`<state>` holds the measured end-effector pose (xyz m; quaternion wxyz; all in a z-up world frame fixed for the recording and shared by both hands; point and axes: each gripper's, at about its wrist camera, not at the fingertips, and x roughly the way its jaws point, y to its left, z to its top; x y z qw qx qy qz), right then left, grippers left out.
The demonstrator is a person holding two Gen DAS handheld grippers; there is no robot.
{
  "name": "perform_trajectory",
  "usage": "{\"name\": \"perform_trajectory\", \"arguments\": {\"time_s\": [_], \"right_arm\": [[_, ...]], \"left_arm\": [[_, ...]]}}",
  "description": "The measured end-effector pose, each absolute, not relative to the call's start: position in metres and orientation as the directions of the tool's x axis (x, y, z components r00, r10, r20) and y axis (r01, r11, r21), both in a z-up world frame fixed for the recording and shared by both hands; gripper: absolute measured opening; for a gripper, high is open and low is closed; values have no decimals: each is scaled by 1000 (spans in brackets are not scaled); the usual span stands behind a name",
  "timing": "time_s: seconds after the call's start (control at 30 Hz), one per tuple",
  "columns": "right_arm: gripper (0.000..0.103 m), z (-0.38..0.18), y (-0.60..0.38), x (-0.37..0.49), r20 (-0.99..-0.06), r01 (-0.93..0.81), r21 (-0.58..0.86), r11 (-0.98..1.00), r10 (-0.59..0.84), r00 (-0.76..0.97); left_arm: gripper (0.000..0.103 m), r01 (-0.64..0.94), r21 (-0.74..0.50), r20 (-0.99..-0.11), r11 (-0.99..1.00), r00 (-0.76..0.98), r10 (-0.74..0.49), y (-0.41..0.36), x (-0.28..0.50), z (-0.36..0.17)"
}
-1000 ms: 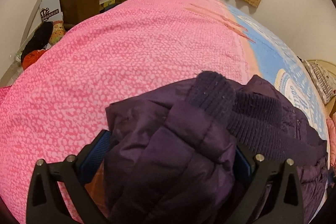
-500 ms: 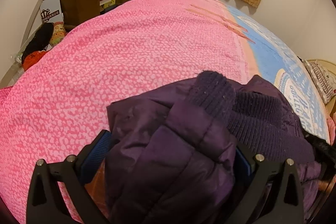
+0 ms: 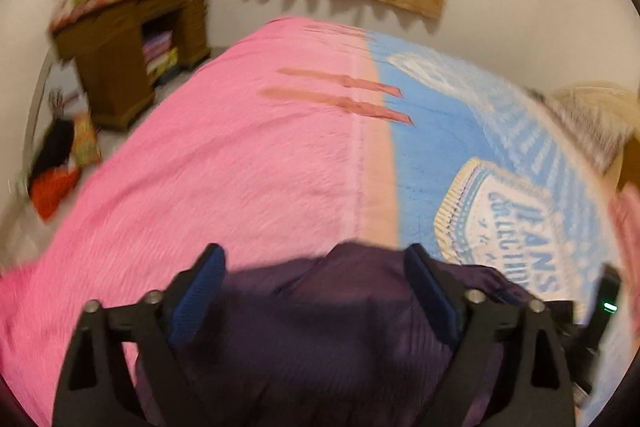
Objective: Fold large clothes
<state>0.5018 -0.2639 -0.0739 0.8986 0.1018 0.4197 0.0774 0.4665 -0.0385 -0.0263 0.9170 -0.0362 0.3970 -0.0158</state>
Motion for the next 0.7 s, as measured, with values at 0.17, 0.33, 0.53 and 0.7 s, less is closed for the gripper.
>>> {"name": "perform_trajectory", "arguments": {"time_s": [0.17,0.33,0.53,0.7], "right_arm": [[21,-73,-268,499,-725,-60,286,956,257,639],[21,-72,-266,499,-728,-55,273,961,243,641],[21,-42,-274,464,-606,6,233,972,140,783],[21,2,-248,402,-496,-122,254,959,238,835]], "left_arm": [[55,-169,-22,-829,985,555,77,-22,502,-111],[55,-122,61,-811,991,573,121,-32,501,-102],[101,38,-152,-694,988,708,-134,37,427,-32],[103,44,-96,-616,994,782,-94,99,359,-26]]}}
